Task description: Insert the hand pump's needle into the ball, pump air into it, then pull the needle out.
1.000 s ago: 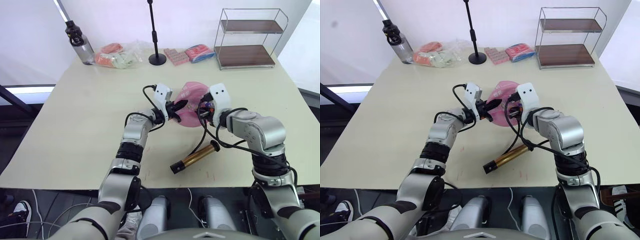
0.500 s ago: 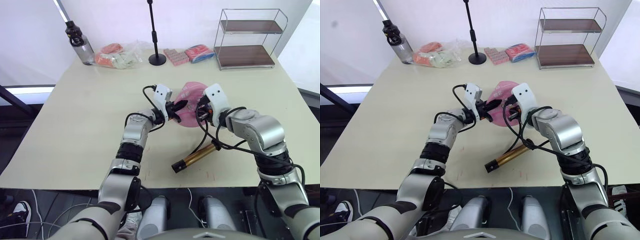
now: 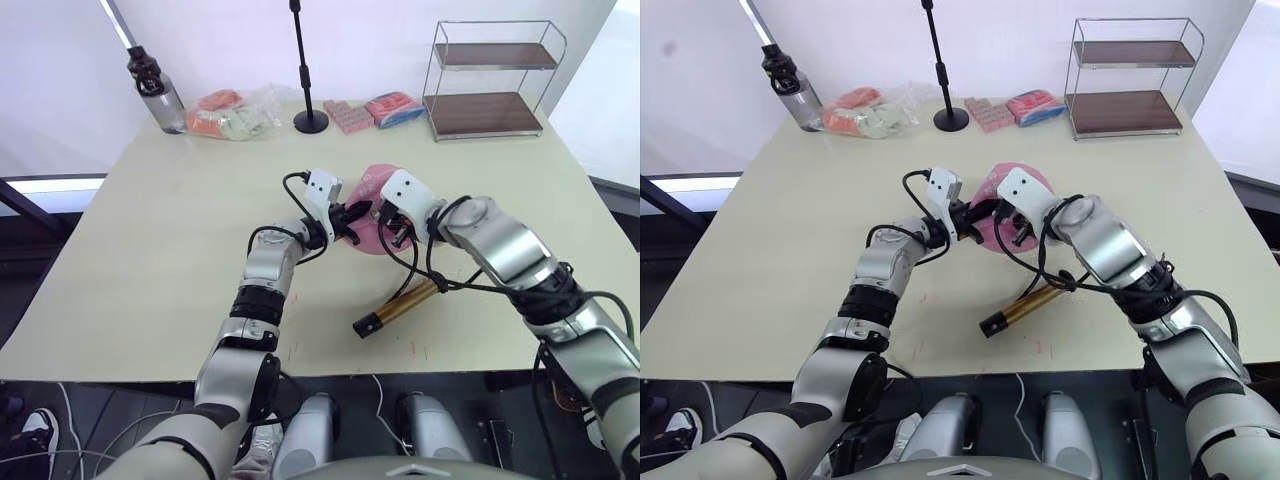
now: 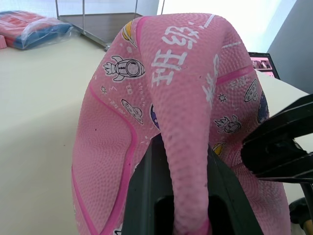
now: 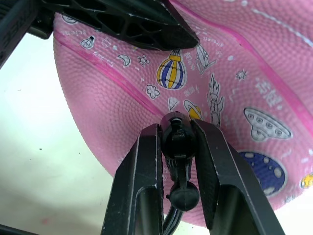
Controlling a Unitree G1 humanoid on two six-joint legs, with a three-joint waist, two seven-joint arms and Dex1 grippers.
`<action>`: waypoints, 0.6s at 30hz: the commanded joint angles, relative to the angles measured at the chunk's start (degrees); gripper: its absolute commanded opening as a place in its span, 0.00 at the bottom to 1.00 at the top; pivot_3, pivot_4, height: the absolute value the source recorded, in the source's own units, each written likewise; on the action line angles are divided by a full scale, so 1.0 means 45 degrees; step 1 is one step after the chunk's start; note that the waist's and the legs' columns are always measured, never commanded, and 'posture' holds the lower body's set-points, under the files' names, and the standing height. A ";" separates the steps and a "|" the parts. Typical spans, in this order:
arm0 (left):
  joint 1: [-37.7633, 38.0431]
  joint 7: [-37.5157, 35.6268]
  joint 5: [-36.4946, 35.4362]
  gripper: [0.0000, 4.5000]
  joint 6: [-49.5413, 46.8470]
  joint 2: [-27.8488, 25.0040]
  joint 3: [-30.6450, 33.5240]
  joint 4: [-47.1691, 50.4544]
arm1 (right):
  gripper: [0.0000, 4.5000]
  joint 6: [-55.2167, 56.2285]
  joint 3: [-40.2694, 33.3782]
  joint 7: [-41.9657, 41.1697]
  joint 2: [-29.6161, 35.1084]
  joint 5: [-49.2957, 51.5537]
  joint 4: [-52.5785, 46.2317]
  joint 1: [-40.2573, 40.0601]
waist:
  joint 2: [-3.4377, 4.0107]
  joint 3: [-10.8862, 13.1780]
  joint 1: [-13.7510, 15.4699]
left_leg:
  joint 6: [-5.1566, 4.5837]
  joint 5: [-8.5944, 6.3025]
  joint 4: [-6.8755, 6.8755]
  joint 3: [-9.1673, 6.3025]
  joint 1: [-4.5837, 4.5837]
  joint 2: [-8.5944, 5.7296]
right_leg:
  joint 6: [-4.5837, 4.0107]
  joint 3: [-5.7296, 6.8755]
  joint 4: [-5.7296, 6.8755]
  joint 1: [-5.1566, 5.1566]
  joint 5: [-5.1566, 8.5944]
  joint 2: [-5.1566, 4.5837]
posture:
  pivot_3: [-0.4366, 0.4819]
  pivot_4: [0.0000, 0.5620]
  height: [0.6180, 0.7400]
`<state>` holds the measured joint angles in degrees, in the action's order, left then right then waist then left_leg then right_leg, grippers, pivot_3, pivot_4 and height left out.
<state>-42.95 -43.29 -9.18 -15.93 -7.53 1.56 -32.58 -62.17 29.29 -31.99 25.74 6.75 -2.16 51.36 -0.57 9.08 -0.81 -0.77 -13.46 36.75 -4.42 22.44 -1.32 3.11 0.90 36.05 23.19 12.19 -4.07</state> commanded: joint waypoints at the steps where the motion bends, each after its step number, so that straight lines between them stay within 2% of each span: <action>1: 0.0496 -0.0257 0.0171 0.00 -0.0445 0.0250 -0.0777 -0.0515 | 0.07 -0.0269 0.1147 -0.1397 0.0192 -0.0012 0.0667 0.0306 | -0.0004 -0.0010 -0.0009 | 0.0000 0.0000 0.0004 0.0001 -0.0005 0.0000 | 0.0001 -0.0003 0.0002 -0.0003 0.0000 0.0000 | 0.48 0.27 1.00; 5: 0.0553 -0.0216 0.0156 0.00 -0.0442 0.0244 -0.0739 -0.0487 | 0.07 -0.0092 0.1698 -0.2062 0.0239 -0.0338 0.1135 0.0514 | 0.0001 -0.0039 -0.0007 | 0.0000 0.0000 0.0005 -0.0002 -0.0006 0.0000 | 0.0001 -0.0002 0.0005 -0.0004 0.0000 0.0000 | 0.48 0.27 1.00; 11: 0.0606 -0.0116 0.0135 0.00 -0.0483 0.0236 -0.0690 -0.0418 | 0.07 0.0606 0.1760 -0.2412 -0.0478 -0.0962 0.2652 0.0803 | -0.0022 -0.0101 -0.0025 | 0.0001 -0.0001 0.0005 -0.0001 -0.0020 0.0000 | 0.0001 -0.0010 0.0016 -0.0007 0.0000 0.0001 | 0.48 0.27 1.00; 18: 0.0605 0.0007 0.0085 0.00 -0.0512 0.0153 -0.0645 -0.0398 | 0.07 0.1356 0.2053 -0.2873 -0.1019 -0.1835 0.4026 0.0595 | -0.0050 -0.0133 -0.0115 | 0.0000 -0.0003 -0.0006 -0.0017 -0.0154 0.0007 | 0.0002 -0.0034 0.0038 -0.0109 0.0004 0.0004 | 0.48 0.27 1.00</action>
<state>-41.84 -41.98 -9.11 -15.97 -7.91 1.60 -32.70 -55.82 34.55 -43.84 22.18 -1.07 11.48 57.02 -0.79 8.49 -1.33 -0.77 -13.48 36.72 -4.53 21.73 -1.29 3.12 0.75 36.26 22.70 12.20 -4.05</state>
